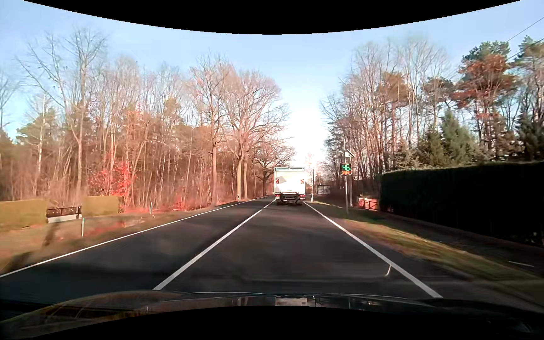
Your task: Follow the waypoints while adhering to traffic rules and regulations
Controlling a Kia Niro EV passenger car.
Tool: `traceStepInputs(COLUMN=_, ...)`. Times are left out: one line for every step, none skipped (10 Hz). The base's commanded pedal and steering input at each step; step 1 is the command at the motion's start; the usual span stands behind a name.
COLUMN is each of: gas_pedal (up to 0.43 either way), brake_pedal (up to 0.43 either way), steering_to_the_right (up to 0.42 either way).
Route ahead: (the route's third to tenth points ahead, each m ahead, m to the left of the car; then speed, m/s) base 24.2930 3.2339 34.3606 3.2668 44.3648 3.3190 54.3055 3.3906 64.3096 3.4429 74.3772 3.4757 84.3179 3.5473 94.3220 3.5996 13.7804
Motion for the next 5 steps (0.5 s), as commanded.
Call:
traceStepInputs(gas_pedal=0.118, brake_pedal=0.0, steering_to_the_right=-0.003)
traceStepInputs(gas_pedal=0.118, brake_pedal=0.0, steering_to_the_right=-0.003)
traceStepInputs(gas_pedal=0.118, brake_pedal=0.0, steering_to_the_right=-0.003)
traceStepInputs(gas_pedal=0.118, brake_pedal=0.0, steering_to_the_right=-0.003)
traceStepInputs(gas_pedal=0.118, brake_pedal=0.0, steering_to_the_right=-0.003)
